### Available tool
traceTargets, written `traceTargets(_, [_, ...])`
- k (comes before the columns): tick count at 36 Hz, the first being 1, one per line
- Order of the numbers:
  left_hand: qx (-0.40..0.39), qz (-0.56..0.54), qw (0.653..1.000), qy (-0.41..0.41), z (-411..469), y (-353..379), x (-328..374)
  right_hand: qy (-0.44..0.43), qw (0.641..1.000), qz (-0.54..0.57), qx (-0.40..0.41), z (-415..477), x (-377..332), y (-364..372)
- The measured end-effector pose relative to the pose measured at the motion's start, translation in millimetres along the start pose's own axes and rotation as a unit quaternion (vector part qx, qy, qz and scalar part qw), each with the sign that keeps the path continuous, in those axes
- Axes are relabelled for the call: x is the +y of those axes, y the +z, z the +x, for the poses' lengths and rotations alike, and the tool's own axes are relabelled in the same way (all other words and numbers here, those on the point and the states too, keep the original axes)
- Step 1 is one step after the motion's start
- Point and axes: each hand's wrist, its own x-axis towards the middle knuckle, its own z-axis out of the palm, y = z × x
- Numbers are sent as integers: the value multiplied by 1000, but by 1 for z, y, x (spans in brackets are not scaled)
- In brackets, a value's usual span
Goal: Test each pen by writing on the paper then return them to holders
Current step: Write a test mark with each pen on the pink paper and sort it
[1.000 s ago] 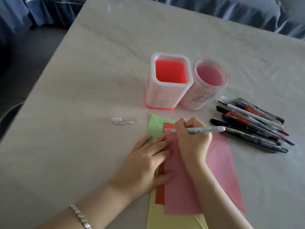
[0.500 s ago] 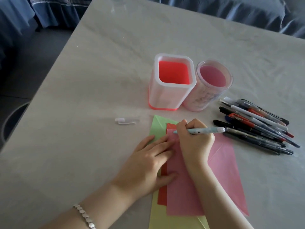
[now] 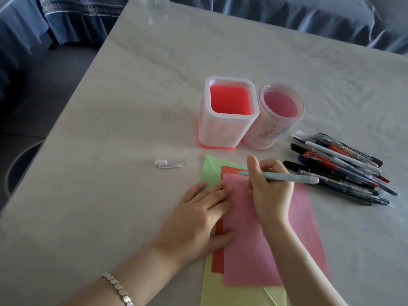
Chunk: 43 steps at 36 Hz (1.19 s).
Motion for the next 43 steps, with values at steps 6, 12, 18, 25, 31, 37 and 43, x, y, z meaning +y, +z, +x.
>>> traceTargets(6, [-27,37,999,25,1,-1,-1,57,993,3,-108,-11,-13,-42])
traceTargets(12, [-48,54,995,64,-2,-2,-2,21,980,-97,-170,-12,-23,-59])
traceTargets(18, [-45,63,995,67,-2,-1,-2,5,975,-124,-183,-6,-28,-41])
traceTargets(25, [-30,65,995,69,0,-2,0,-3,964,-184,-192,-5,-25,-34])
traceTargets(31, [-40,76,995,55,0,-1,-1,15,969,-183,-163,0,-21,-46])
traceTargets(37, [-31,67,996,57,1,-2,-1,41,974,-174,-136,3,-17,-57])
traceTargets(43, [-32,70,995,65,0,-2,-1,57,978,-162,-115,0,-19,-68])
